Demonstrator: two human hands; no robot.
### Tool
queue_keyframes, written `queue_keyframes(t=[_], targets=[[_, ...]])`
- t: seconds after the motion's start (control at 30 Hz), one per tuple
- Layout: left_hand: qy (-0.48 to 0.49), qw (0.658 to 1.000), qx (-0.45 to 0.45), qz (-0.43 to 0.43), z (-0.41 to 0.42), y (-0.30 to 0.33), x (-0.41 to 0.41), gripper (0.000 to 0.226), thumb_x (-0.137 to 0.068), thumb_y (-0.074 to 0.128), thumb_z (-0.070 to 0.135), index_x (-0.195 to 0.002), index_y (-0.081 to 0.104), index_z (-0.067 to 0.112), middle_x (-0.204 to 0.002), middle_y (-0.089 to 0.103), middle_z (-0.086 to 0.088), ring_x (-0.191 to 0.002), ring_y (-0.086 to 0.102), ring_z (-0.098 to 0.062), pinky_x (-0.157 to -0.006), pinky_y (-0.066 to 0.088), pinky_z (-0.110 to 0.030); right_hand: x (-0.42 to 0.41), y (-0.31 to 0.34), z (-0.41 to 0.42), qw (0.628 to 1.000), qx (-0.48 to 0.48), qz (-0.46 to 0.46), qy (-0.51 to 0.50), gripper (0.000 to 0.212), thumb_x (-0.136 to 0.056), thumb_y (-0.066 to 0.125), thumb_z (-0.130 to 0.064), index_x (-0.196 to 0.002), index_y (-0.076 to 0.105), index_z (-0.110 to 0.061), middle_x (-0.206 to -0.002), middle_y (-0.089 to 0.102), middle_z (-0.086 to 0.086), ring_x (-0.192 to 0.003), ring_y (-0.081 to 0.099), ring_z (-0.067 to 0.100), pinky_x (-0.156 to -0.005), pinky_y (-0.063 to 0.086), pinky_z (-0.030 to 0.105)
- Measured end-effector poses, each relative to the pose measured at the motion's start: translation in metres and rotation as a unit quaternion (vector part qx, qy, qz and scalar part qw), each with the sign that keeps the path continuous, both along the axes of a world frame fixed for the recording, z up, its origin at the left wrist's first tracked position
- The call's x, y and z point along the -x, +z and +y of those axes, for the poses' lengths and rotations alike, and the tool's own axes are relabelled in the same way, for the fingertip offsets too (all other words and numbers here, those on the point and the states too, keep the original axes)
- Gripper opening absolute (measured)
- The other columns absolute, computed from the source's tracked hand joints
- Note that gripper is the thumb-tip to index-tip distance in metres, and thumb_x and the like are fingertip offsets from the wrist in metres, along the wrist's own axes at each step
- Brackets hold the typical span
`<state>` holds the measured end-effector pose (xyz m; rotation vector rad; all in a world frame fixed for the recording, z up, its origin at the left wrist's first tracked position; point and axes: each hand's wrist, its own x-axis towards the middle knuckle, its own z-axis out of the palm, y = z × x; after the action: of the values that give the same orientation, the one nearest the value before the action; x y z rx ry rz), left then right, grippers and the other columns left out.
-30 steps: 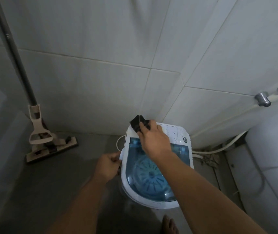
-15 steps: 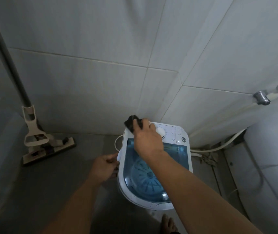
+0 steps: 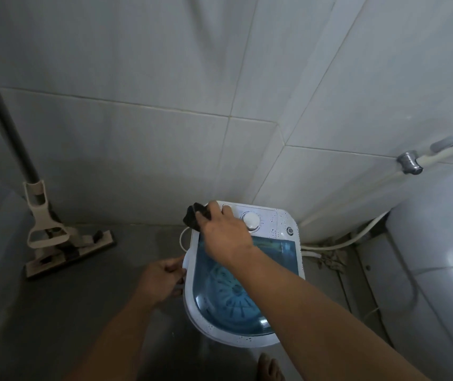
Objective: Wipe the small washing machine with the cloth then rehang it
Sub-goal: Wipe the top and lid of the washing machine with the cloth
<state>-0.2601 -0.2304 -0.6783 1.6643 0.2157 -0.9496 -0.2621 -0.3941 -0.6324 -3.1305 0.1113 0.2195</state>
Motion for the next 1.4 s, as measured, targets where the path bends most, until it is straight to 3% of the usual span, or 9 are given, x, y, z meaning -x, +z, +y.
queue_keyframes(t=[0.2, 0.4, 0.57, 0.77, 0.97, 1.17, 1.27, 1.33, 1.4], targets=[[0.006, 1.000, 0.005, -0.006, -0.001, 0.003, 0.000, 0.032, -0.094, 0.053, -0.003, -0.112, 0.069, 0.017, -0.094, 0.072, -0.015, -0.072, 0.070, -0.020, -0.053, 0.058, -0.022, -0.017, 0.002, -0.010, 0.984, -0.044, -0.047, -0.167, 0.066, -0.092, 0.060, -0.011, -0.153, 0.035, -0.017, -0.139, 0.035, 0.014, -0.119, 0.045, 0.035, -0.085, 0.053, 0.045], [0.014, 1.000, 0.011, 0.008, 0.000, 0.001, -0.001, 0.030, -0.093, 0.054, -0.003, -0.113, 0.070, 0.014, -0.090, 0.074, -0.008, -0.074, 0.070, -0.020, -0.059, 0.058, -0.028, 0.002, -0.009, -0.001, 1.000, -0.003, -0.022, 0.016, 0.066, -0.093, 0.056, -0.012, -0.154, 0.033, -0.019, -0.141, 0.034, 0.016, -0.118, 0.044, 0.037, -0.078, 0.053, 0.048], [0.019, 1.000, 0.014, 0.002, 0.000, 0.001, 0.000, 0.034, -0.093, 0.055, -0.003, -0.114, 0.071, 0.018, -0.098, 0.075, -0.013, -0.085, 0.072, -0.027, -0.061, 0.060, -0.029, -0.014, 0.001, -0.035, 0.973, -0.073, -0.064, -0.207, 0.053, -0.098, 0.053, -0.016, -0.150, 0.041, -0.018, -0.135, 0.039, 0.013, -0.119, 0.047, 0.035, -0.084, 0.055, 0.047], [0.004, 1.000, 0.007, 0.013, 0.003, -0.001, -0.004, 0.032, -0.093, 0.056, 0.000, -0.118, 0.069, 0.015, -0.102, 0.074, -0.016, -0.086, 0.071, -0.025, -0.061, 0.059, -0.028, 0.027, -0.002, -0.003, 0.995, -0.098, -0.012, 0.018, 0.051, -0.099, 0.052, -0.023, -0.149, 0.041, -0.023, -0.134, 0.041, 0.011, -0.110, 0.048, 0.035, -0.080, 0.052, 0.047], [0.009, 1.000, 0.015, 0.016, 0.000, 0.000, -0.001, 0.034, -0.093, 0.054, -0.003, -0.117, 0.069, 0.016, -0.102, 0.074, -0.017, -0.082, 0.071, -0.025, -0.060, 0.060, -0.028, 0.001, 0.010, -0.024, 0.979, -0.079, -0.065, -0.178, 0.053, -0.097, 0.055, -0.016, -0.148, 0.044, -0.019, -0.135, 0.040, 0.012, -0.117, 0.049, 0.034, -0.087, 0.054, 0.046], [0.008, 1.000, 0.003, 0.020, 0.002, -0.002, -0.003, 0.029, -0.092, 0.057, -0.001, -0.115, 0.070, 0.010, -0.099, 0.075, -0.017, -0.089, 0.071, -0.031, -0.068, 0.060, -0.035, 0.014, 0.004, 0.010, 0.996, -0.069, 0.022, 0.041, 0.049, -0.096, 0.053, -0.015, -0.144, 0.047, -0.021, -0.135, 0.039, 0.013, -0.113, 0.047, 0.037, -0.081, 0.051, 0.048], [0.013, 1.000, 0.015, 0.018, 0.001, 0.001, -0.002, 0.031, -0.093, 0.055, -0.002, -0.115, 0.070, 0.013, -0.105, 0.073, -0.020, -0.083, 0.069, -0.026, -0.053, 0.057, -0.024, 0.006, 0.010, -0.016, 0.988, -0.120, -0.035, -0.086, 0.044, -0.098, 0.051, -0.021, -0.142, 0.049, -0.026, -0.129, 0.043, 0.010, -0.109, 0.051, 0.036, -0.083, 0.052, 0.047], [0.011, 1.000, 0.018, 0.015, 0.001, 0.002, -0.001, 0.032, -0.093, 0.054, -0.002, -0.116, 0.069, 0.015, -0.105, 0.073, -0.021, -0.082, 0.069, -0.025, -0.053, 0.057, -0.022, 0.008, 0.013, -0.033, 0.973, -0.110, -0.061, -0.192, 0.041, -0.099, 0.050, -0.020, -0.140, 0.050, -0.024, -0.129, 0.043, 0.010, -0.109, 0.053, 0.035, -0.081, 0.053, 0.045], [0.001, 1.000, 0.011, 0.010, 0.002, 0.001, -0.002, 0.033, -0.093, 0.055, 0.000, -0.119, 0.069, 0.014, -0.105, 0.072, -0.023, -0.083, 0.069, -0.027, -0.056, 0.059, -0.024, 0.021, 0.012, -0.027, 0.976, -0.081, -0.037, -0.200, 0.046, -0.097, 0.052, -0.016, -0.142, 0.047, -0.021, -0.130, 0.041, 0.011, -0.110, 0.052, 0.034, -0.078, 0.053, 0.044]])
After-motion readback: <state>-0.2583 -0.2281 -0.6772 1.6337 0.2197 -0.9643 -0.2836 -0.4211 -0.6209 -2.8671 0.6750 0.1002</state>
